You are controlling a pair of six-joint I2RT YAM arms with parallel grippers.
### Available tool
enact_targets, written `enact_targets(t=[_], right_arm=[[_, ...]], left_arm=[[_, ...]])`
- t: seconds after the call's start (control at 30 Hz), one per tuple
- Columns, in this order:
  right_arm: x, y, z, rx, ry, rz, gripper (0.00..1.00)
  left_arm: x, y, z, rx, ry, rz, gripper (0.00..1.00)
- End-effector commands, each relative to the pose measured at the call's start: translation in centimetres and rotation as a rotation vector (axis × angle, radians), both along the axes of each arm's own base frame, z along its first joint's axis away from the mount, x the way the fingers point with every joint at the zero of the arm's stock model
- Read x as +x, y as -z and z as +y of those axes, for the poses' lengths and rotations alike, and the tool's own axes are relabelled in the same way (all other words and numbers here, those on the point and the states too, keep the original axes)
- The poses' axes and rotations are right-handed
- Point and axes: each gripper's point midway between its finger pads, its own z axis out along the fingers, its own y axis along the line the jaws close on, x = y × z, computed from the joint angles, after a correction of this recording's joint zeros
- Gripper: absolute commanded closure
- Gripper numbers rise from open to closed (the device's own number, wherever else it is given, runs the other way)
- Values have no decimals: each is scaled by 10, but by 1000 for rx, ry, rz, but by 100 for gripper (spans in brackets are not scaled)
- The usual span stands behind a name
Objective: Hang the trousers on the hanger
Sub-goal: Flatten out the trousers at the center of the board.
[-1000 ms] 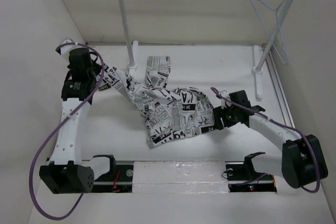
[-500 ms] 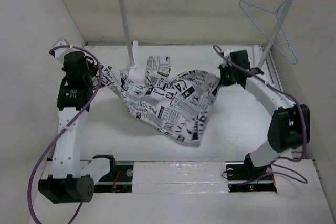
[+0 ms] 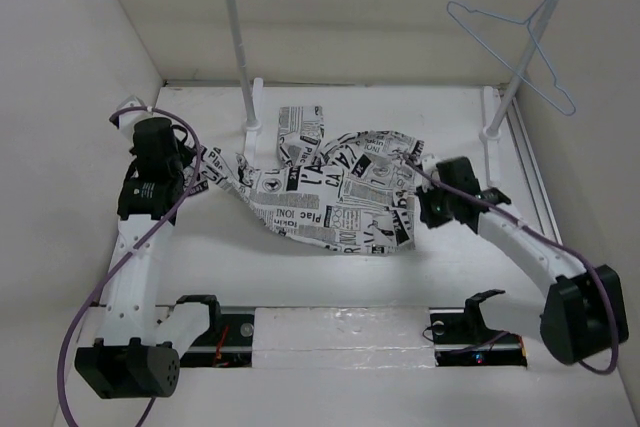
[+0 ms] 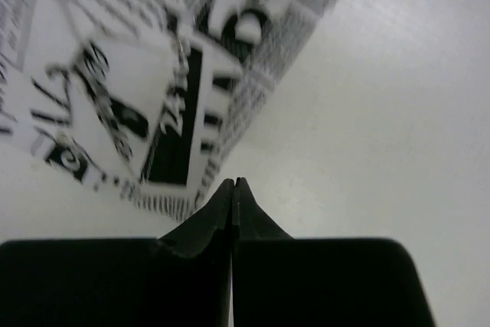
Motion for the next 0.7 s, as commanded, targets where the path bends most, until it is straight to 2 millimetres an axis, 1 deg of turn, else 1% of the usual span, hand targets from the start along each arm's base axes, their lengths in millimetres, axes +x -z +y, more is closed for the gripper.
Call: enact_targets(t=[0.0, 0.03, 0.07, 0.1, 0.13, 0.17, 0.2, 0.23, 0.27, 0.3, 0.33, 0.37, 0.4, 0.43, 0.47, 0.5, 0.53, 0.57, 0.6, 0.63, 0.67], right_arm=[[-47, 11, 6, 138, 20, 55, 99], [-55, 4, 10, 172, 15, 28, 87], [-67, 10, 12, 203, 30, 63, 52], [-77, 12, 14, 209, 21, 85, 38], [-83, 9, 16, 226, 16, 85, 30], [-87, 13, 15, 224, 19, 98, 22], [-92, 21, 15, 224, 19, 113, 20], [-92, 25, 18, 239, 8, 115, 20], [-96, 30, 26, 273, -27, 148, 20], [-94, 32, 33, 287, -52, 152, 20], [-92, 33, 35, 279, -66, 155, 20], [-91, 41, 39, 251, -85, 184, 20], [-85, 41, 43, 240, -102, 170, 20], [-74, 37, 43, 206, -104, 140, 22], [-68, 39, 41, 175, -95, 128, 23], [-60, 45, 39, 147, -75, 128, 26], [-53, 46, 36, 112, -87, 103, 30], [-49, 49, 37, 107, -98, 99, 37], [-41, 58, 34, 105, -89, 112, 46], [-36, 57, 33, 98, -99, 117, 84], [-35, 57, 30, 77, -92, 127, 96]], left_arm=[[0, -5, -6, -22, 26, -45, 100], [0, -3, -10, -24, 42, -41, 100], [0, 1, -12, -30, 52, -32, 100], [0, 4, -16, -34, 64, -27, 100], [1, 6, -21, -38, 80, -25, 100], [1, 10, -22, -41, 83, -18, 100], [2, 11, -23, -46, 89, -21, 100], [3, 13, -23, -47, 89, -22, 100], [5, 14, -24, -52, 92, -23, 100], [6, 14, -25, -54, 93, -25, 100], [7, 13, -26, -56, 97, -25, 100], [8, 9, -26, -55, 99, -33, 100], [8, 7, -26, -57, 96, -37, 100], [8, 6, -25, -54, 94, -41, 100], [9, 5, -26, -55, 97, -43, 100], [9, 3, -26, -57, 98, -51, 100], [10, 3, -26, -58, 100, -51, 100], [9, 4, -26, -58, 96, -50, 100], [10, 4, -26, -58, 96, -50, 100], [10, 3, -25, -54, 91, -56, 100], [11, 1, -22, -48, 78, -55, 100]])
